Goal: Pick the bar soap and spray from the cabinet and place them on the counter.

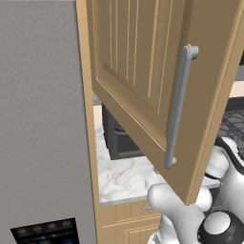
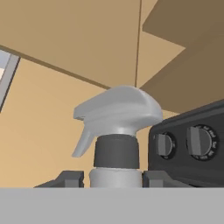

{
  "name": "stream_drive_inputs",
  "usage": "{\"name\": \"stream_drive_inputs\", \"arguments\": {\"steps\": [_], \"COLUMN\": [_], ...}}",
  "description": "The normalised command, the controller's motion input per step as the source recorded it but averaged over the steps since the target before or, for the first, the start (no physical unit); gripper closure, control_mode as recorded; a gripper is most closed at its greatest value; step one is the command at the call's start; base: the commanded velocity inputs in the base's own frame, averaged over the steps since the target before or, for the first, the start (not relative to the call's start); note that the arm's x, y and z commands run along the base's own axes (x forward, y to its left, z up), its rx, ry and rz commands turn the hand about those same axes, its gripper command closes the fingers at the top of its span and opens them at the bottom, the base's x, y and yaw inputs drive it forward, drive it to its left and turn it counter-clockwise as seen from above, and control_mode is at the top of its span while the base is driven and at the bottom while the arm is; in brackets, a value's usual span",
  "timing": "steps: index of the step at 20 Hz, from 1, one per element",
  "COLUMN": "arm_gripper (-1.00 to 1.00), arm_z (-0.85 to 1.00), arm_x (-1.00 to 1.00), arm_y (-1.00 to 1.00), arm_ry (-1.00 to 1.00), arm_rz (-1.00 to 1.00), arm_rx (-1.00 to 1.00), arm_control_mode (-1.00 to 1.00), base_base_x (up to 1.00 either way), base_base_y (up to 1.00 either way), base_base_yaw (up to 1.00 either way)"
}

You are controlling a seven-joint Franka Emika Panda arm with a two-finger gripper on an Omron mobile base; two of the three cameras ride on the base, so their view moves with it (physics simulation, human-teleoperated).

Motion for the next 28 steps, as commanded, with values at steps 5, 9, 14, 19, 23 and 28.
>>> {"name": "stream_drive_inputs", "arguments": {"steps": [5, 9, 14, 19, 23, 28], "arm_gripper": [1.0, 1.0, 1.0, 1.0, 1.0, 1.0], "arm_z": [-0.09, -0.1, -0.09, -0.09, -0.09, -0.09], "arm_x": [0.1, 0.08, 0.02, 0.0, 0.0, 0.01], "arm_y": [0.0, 0.0, 0.0, 0.0, 0.0, 0.0], "arm_ry": [0.0, 0.0, 0.0, 0.0, 0.0, 0.0], "arm_rz": [0.0, 0.0, 0.0, 0.0, 0.0, 0.0], "arm_rx": [0.0, 0.0, 0.0, 0.0, 0.0, 0.0], "arm_control_mode": [-1.0, -1.0, -1.0, -1.0, -1.0, -1.0], "base_base_x": [0.0, 0.0, 0.0, 0.0, 0.0, 0.0], "base_base_y": [0.0, 0.0, 0.0, 0.0, 0.0, 0.0], "base_base_yaw": [0.0, 0.0, 0.0, 0.0, 0.0, 0.0]}}
